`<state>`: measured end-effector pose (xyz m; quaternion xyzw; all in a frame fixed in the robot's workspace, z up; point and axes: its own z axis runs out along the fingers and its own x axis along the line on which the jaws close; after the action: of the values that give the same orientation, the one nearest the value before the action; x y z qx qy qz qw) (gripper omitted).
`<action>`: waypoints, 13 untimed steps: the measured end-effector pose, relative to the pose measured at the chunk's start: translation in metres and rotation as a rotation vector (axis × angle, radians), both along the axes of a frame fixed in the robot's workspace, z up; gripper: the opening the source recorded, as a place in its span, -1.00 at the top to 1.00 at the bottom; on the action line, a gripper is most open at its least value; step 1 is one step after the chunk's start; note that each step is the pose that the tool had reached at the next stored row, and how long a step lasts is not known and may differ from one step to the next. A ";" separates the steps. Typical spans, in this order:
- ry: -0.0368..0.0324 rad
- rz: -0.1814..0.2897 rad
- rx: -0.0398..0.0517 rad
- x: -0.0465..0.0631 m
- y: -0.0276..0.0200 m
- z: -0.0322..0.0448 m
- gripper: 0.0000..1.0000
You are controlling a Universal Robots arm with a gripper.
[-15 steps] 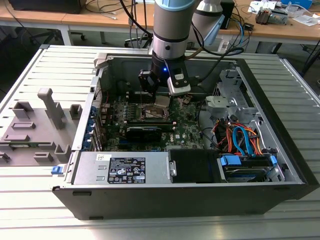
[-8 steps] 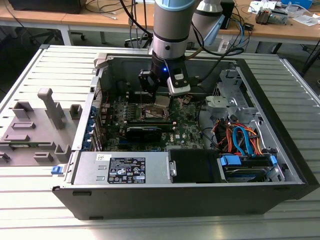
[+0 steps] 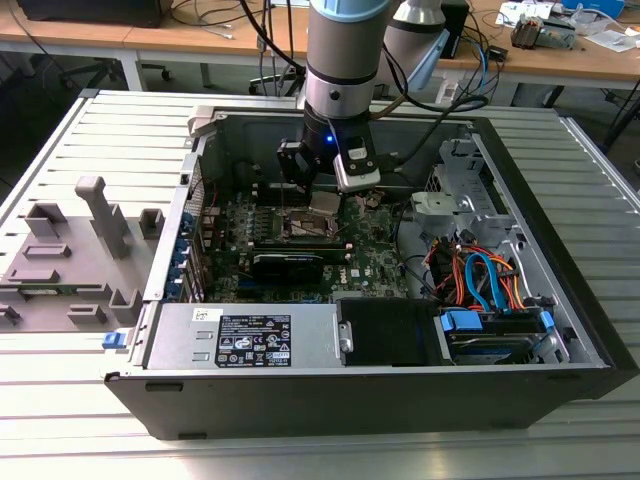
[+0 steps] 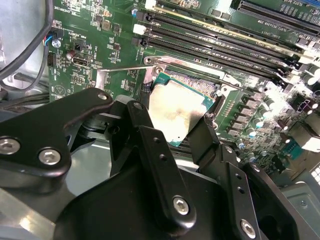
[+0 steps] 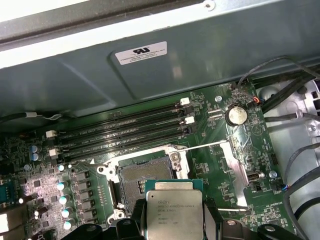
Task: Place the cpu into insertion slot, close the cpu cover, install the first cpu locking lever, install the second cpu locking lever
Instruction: 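Place the cpu into insertion slot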
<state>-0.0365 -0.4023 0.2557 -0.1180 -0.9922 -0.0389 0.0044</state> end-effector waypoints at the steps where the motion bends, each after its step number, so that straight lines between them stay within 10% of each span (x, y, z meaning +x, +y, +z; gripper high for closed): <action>1: 0.0000 -0.001 0.0000 0.000 0.0000 0.0000 -0.09; 13: 0.0000 -0.011 0.0000 0.000 0.0000 -0.0001 -0.09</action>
<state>-0.0365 -0.4023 0.2557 -0.1237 -0.9915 -0.0389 0.0042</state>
